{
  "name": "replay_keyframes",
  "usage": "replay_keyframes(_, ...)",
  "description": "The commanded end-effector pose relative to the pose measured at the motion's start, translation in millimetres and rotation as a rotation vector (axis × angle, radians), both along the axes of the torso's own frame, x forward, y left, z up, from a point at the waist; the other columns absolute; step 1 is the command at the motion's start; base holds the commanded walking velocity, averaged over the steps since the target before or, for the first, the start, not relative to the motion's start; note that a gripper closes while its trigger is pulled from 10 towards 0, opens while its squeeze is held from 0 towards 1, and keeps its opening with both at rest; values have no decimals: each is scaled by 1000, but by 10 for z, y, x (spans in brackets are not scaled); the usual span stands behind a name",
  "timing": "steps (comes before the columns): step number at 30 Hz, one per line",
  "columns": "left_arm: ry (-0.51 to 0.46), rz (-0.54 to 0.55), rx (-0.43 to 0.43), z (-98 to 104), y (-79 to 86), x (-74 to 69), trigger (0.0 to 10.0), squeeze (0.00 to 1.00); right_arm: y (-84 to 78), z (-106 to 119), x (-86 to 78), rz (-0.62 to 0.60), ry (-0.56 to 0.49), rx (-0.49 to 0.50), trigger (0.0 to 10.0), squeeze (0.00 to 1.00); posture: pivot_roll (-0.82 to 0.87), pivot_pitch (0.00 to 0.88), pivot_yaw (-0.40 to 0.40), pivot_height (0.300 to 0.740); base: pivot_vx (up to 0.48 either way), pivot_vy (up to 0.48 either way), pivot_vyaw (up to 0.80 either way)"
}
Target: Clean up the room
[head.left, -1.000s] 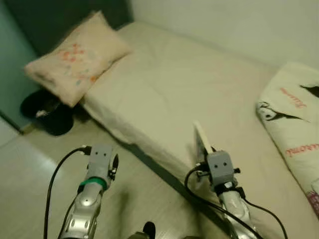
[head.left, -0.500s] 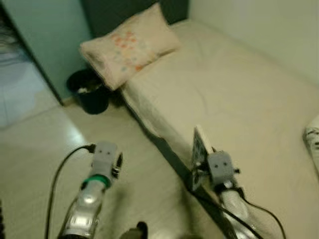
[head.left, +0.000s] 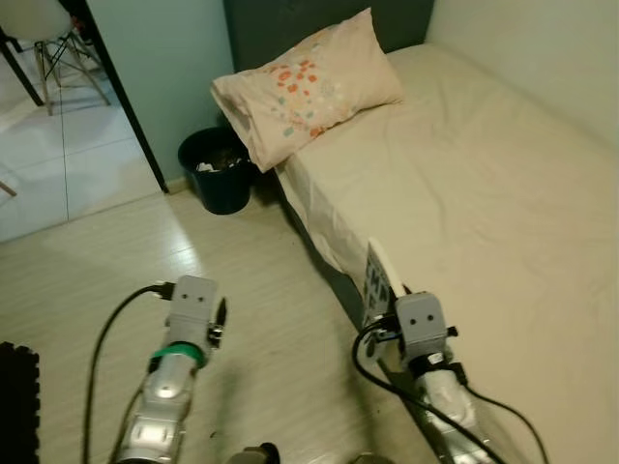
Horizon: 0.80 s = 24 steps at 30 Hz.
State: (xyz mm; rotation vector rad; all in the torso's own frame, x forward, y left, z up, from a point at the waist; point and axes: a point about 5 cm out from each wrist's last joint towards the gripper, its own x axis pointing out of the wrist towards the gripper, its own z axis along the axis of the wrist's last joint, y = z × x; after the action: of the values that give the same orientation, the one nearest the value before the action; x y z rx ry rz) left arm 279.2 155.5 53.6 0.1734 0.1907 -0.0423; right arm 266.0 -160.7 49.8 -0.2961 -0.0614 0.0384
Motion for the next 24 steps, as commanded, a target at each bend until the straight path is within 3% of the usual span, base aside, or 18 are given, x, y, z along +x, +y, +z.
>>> replay_keyframes(1,15,29,23,-35,114,-29,10000,0,53,26,17,4,-17,13,10000,0,-114,72,73,725,480,0,0)
replay_keyframes(24,12,25,20,-36,102,-23,10000,0,54,36,19,7,-24,21,10000,0,-115,76,72,725,480,0,0)
